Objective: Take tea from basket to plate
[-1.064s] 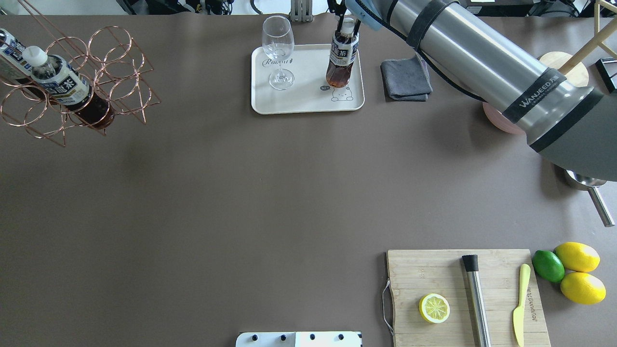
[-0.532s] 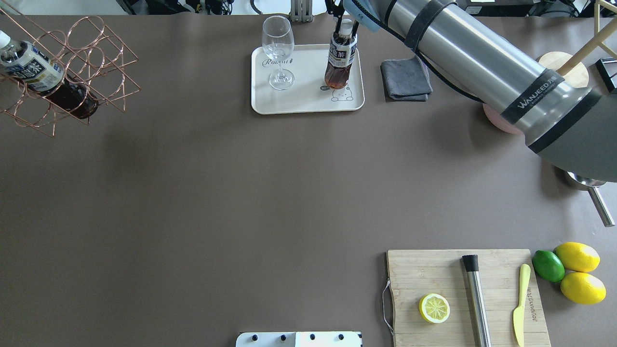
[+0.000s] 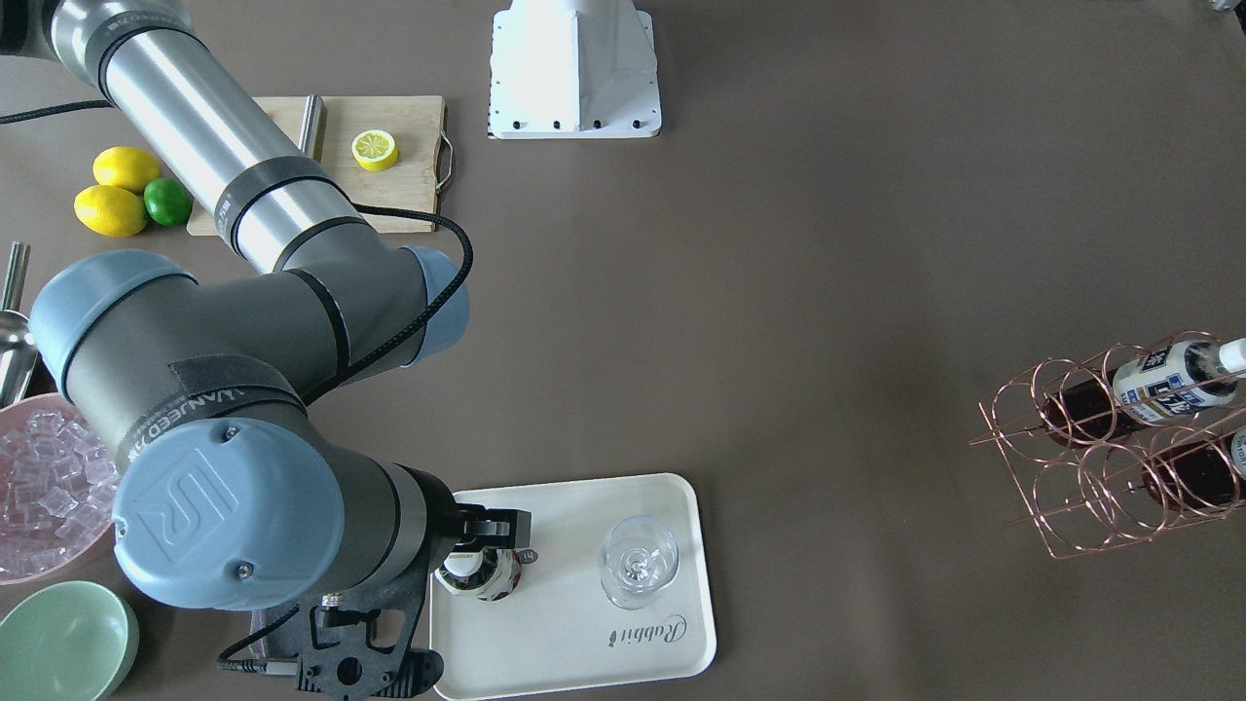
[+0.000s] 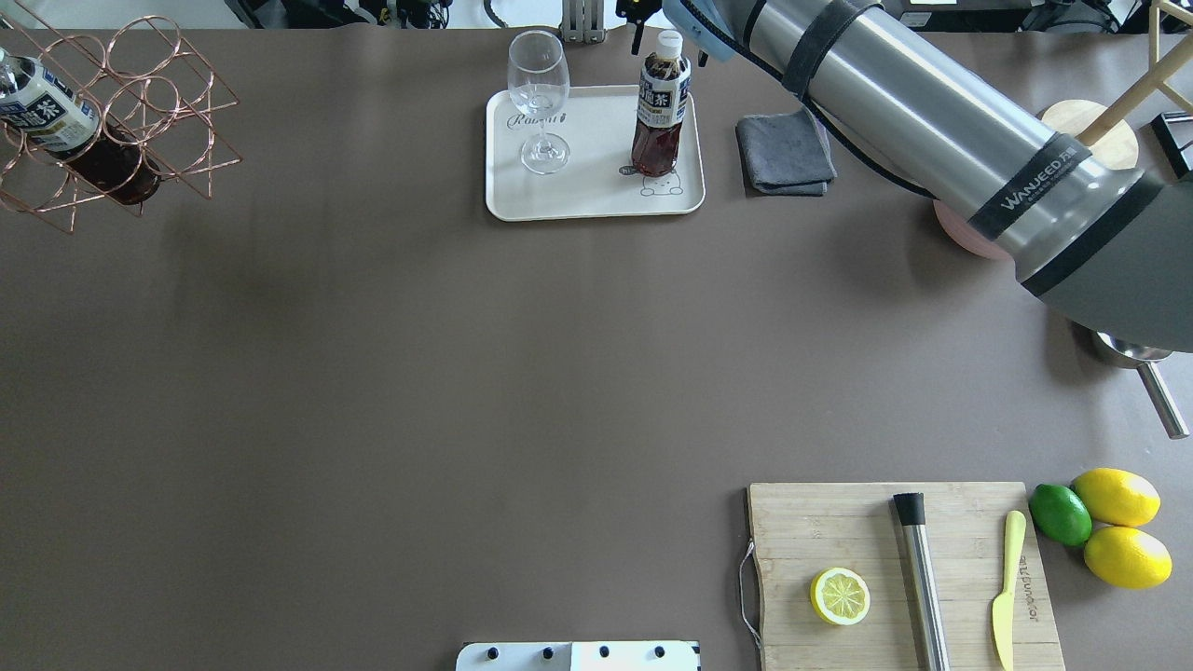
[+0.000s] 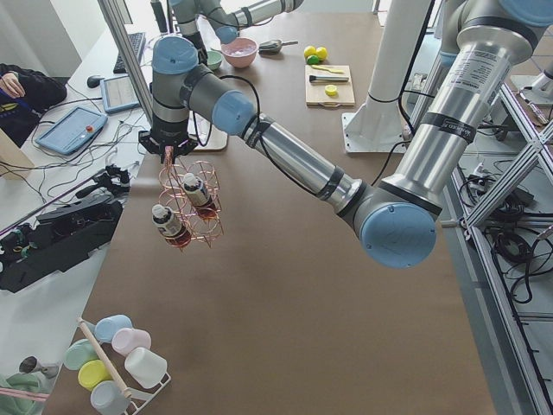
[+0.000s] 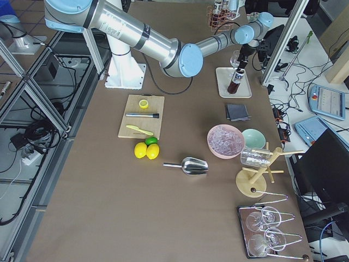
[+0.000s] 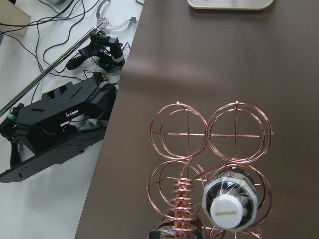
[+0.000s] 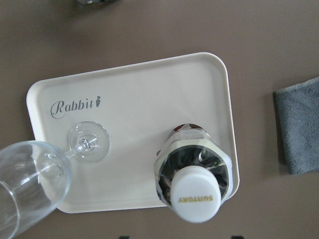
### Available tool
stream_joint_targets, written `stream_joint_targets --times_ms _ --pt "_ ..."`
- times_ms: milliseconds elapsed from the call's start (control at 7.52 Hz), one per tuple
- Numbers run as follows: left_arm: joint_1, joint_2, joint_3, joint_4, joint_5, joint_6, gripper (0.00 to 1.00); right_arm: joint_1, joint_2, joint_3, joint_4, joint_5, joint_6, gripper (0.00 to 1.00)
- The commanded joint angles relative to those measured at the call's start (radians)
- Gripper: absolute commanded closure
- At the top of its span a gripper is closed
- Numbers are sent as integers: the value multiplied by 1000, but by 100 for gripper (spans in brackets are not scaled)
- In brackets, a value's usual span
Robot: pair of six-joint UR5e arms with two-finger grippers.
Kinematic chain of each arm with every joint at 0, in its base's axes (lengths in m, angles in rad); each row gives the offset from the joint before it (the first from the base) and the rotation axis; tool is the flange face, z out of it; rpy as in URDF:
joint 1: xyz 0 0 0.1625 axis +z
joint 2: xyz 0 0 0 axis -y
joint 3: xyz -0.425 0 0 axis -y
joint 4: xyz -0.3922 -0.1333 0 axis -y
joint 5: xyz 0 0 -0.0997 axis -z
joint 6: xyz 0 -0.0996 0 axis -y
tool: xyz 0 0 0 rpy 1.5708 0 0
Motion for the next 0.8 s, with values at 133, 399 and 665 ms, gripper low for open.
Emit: stream_joint_targets --times_ms 133,399,665 --pt "24 -84 154 -59 83 115 100 10 -49 95 -8 10 -7 0" --pt "43 -86 212 -136 103 115 100 23 -232 334 -55 13 -10 0" --pt "55 -89 274 -215 104 115 100 47 -337 503 -141 13 -30 0"
